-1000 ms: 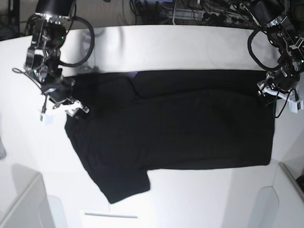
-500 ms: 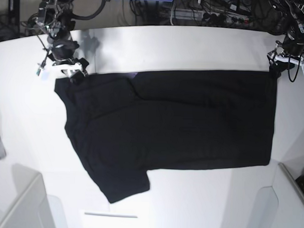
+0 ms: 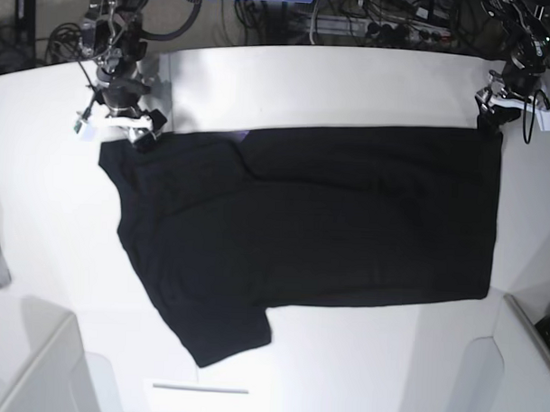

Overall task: Fold the T-shirt properly
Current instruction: 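Drag the shirt by its shoulders toward the robot, then release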

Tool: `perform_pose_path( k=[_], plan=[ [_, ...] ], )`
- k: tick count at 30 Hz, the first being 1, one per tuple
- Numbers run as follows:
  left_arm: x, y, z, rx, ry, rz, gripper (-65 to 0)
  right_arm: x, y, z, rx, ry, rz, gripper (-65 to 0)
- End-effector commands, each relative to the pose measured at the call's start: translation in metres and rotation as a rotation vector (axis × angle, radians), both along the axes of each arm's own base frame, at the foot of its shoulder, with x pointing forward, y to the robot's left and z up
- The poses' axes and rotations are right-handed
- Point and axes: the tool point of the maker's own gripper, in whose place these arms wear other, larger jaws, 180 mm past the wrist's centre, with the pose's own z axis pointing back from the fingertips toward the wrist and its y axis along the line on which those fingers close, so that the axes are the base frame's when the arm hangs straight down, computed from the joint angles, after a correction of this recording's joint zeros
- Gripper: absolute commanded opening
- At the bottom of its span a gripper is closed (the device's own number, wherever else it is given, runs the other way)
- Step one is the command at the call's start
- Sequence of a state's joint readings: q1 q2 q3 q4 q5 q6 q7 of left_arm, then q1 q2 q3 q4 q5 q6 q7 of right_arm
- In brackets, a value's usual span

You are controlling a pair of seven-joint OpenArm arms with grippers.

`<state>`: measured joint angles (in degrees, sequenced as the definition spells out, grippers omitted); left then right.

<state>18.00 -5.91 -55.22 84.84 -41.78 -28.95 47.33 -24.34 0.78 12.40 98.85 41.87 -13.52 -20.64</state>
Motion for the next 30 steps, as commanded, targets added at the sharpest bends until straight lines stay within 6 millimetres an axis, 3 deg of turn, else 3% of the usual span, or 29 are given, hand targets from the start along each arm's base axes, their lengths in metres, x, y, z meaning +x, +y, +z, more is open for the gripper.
perform_pose_path(
  k=[1,14,22,28,30],
  plan=[
    [0.002,0.003,0.002,0.004,0.0,-0.008,-20.9,0.001,-0.002,0.003,-0.005,-0.012,0.0,-23.7],
    [0.024,-0.002,-0.01,-0.061,-0.028,0.012,-20.9,0.012,-0.002,-0.011,0.009,0.008,-0.01,-23.9],
    [0.035,-0.001,-0.018,-0.004,0.035,-0.012,-21.1,0.022,-0.003,-0.007,0.004,-0.009,-0.011,-23.9],
    [0.035,-0.001,-0.019,-0.003,0.037,-0.012,-21.1,0.018,-0.025,-0.012,-0.008,0.006,-0.069,-24.2],
    [0.035,-0.001,-0.019,-0.002,0.039,-0.013,-21.2,0.018,-0.027,-0.012,-0.01,0.006,-0.075,-28.7]
  ],
)
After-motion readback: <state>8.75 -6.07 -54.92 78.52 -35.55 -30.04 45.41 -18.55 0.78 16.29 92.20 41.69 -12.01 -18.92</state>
